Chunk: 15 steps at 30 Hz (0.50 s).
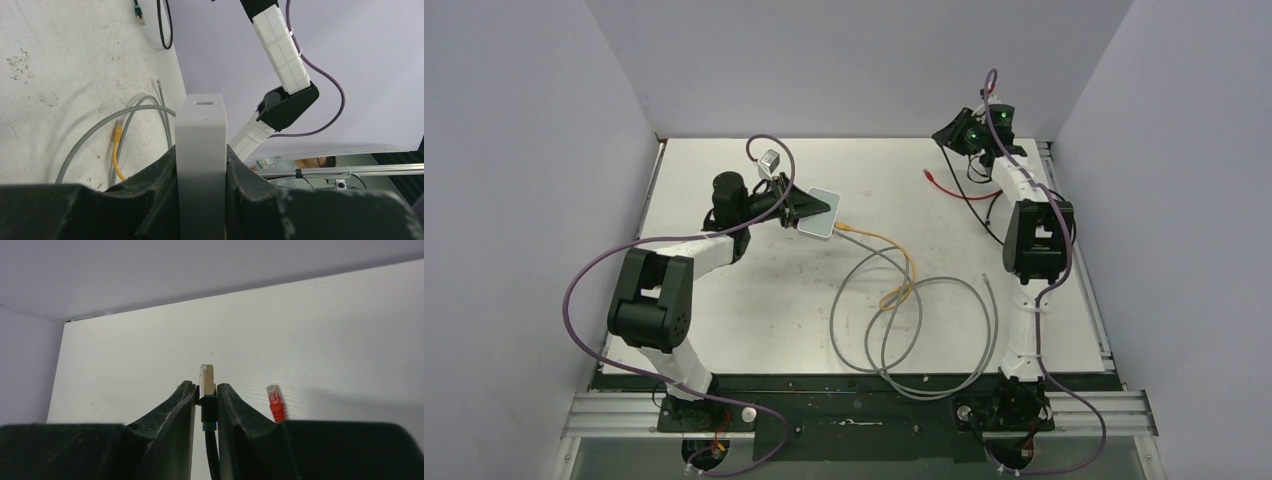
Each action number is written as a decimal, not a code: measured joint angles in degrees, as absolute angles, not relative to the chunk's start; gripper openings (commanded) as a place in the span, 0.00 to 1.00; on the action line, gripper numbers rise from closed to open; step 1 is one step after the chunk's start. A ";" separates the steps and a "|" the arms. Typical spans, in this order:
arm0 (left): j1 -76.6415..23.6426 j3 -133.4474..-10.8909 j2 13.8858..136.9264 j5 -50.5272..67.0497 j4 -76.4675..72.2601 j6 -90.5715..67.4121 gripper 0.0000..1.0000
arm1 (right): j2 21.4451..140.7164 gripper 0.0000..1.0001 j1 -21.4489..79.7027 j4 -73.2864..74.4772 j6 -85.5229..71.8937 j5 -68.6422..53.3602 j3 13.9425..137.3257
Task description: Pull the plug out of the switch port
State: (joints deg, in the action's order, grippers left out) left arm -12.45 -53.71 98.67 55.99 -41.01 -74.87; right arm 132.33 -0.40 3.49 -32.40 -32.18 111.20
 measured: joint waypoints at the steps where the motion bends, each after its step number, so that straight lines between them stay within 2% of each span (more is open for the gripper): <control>1: -12.45 -53.71 98.67 55.96 -41.01 -74.87 0.00 | 133.45 0.05 -0.36 3.90 -32.56 -32.16 113.12; 9: -12.45 -53.71 98.67 55.96 -40.97 -74.85 0.00 | 142.89 0.05 0.75 5.19 -36.60 -31.38 133.14; 15: -12.45 -53.71 98.67 55.81 -40.97 -74.83 0.00 | 143.76 0.14 1.63 4.62 -38.48 -31.27 133.80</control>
State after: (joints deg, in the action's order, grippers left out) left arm -12.45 -53.71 98.67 55.81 -40.97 -74.83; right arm 143.76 1.63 4.62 -38.48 -31.27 133.80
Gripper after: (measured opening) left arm 0.256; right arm 0.200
